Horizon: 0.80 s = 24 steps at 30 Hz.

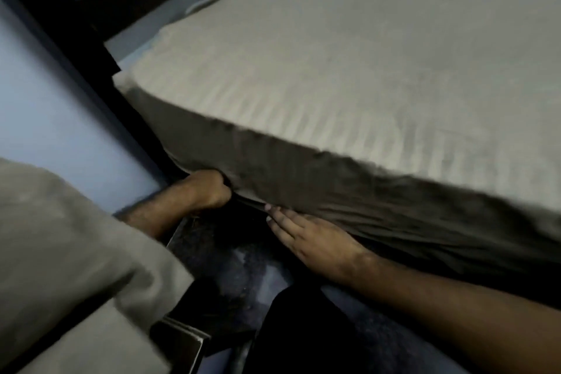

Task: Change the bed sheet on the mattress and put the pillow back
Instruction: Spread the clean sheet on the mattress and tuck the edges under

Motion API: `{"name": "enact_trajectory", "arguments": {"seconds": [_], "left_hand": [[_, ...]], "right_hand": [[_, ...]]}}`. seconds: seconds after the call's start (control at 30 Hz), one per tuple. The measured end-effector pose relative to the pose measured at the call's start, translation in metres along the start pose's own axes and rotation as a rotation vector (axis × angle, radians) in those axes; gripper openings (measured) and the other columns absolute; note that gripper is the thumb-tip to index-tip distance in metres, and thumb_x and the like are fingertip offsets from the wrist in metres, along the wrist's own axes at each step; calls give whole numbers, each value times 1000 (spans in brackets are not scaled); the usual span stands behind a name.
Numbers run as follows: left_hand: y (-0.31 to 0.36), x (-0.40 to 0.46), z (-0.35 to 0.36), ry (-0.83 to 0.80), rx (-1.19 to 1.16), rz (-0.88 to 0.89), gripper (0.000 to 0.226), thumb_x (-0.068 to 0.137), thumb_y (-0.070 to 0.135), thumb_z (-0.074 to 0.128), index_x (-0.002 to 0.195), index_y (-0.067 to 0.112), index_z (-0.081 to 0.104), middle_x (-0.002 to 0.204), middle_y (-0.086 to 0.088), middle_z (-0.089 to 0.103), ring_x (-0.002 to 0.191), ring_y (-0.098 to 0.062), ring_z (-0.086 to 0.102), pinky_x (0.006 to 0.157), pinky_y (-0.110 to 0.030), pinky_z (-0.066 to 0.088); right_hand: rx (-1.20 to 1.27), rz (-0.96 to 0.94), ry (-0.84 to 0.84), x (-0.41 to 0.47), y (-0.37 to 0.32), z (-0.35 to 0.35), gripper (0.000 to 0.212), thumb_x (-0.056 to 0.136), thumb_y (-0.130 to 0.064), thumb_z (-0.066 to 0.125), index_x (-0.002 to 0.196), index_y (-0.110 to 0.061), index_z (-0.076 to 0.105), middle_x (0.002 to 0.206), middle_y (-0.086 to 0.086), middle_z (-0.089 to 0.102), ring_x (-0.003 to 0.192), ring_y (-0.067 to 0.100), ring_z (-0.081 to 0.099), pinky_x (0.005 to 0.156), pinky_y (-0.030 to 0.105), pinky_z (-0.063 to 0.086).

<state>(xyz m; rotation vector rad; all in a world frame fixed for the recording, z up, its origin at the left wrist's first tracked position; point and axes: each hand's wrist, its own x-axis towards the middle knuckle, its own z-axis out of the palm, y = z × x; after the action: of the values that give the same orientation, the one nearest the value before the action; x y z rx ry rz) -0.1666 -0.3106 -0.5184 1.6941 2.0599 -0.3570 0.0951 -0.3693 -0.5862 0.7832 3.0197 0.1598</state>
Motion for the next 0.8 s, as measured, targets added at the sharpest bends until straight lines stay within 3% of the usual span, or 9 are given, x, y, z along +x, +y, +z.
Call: {"name": "enact_trajectory", "arguments": {"seconds": [0.07, 0.13, 0.27, 0.37, 0.43, 0.5, 0.6, 0.7, 0.8], "left_hand": [[12, -5, -5, -29, 183, 124, 64, 90, 58, 54, 141, 19, 56, 145, -11, 57, 129, -30, 57, 104, -37, 49], [26, -21, -23, -48, 325, 203, 66, 87, 67, 56, 134, 22, 60, 141, -6, 60, 128, -27, 57, 103, -36, 48], [40, -42, -43, -192, 372, 309, 57, 77, 60, 76, 120, 24, 67, 118, 3, 69, 110, -20, 64, 93, -35, 53], [35, -37, -31, -264, 418, 343, 58, 86, 59, 69, 127, 19, 61, 129, -4, 66, 117, -23, 62, 97, -33, 50], [31, -29, -22, -264, 409, 336, 55, 96, 55, 57, 131, 14, 58, 138, -10, 60, 126, -27, 57, 103, -34, 46], [31, -25, -18, -246, 409, 311, 49, 103, 48, 47, 132, 10, 57, 142, -14, 56, 130, -30, 53, 106, -35, 43], [38, -31, -11, -153, 494, 321, 42, 105, 42, 43, 129, 12, 60, 138, -16, 59, 126, -34, 57, 105, -41, 47], [50, -48, 0, -55, 653, 429, 37, 103, 36, 47, 130, 13, 60, 134, -15, 62, 122, -35, 60, 99, -44, 50], [66, -59, 1, 54, 664, 580, 37, 104, 43, 45, 123, 16, 61, 123, -15, 65, 112, -36, 64, 90, -45, 53]], "right_hand": [[-1, 11, 53, -6, 5, 7, 54, 99, -17, 36, 150, -1, 41, 158, 19, 38, 139, 28, 47, 111, 34, 44], [36, 36, 58, -7, 10, 4, 53, 101, -17, 35, 151, 0, 38, 158, 19, 39, 140, 29, 47, 113, 35, 43], [-6, 43, 38, 3, 11, 10, 58, 100, -15, 35, 155, 4, 26, 160, 22, 32, 143, 32, 41, 119, 40, 34], [30, 84, -5, 11, 5, 11, 63, 95, -17, 37, 154, 4, 28, 158, 22, 35, 141, 33, 43, 118, 41, 35], [105, 105, -40, 17, 1, 10, 70, 89, -19, 51, 152, 3, 31, 156, 21, 39, 139, 33, 46, 114, 41, 40], [184, 115, -59, 18, 1, 7, 79, 81, -21, 64, 152, 0, 35, 155, 19, 40, 139, 31, 46, 116, 40, 38], [192, 72, -21, 17, 15, -4, 76, 80, -23, 69, 149, -1, 44, 153, 18, 44, 138, 29, 49, 119, 34, 27], [381, 49, -62, 14, 22, -14, 78, 93, -19, 61, 159, -5, 22, 166, 15, 19, 152, 26, 25, 122, 25, 0], [413, 131, -140, -9, 19, -18, 80, 99, -23, 55, 161, -9, 8, 169, 10, 0, 156, 21, 8, 125, 23, 0]]}}
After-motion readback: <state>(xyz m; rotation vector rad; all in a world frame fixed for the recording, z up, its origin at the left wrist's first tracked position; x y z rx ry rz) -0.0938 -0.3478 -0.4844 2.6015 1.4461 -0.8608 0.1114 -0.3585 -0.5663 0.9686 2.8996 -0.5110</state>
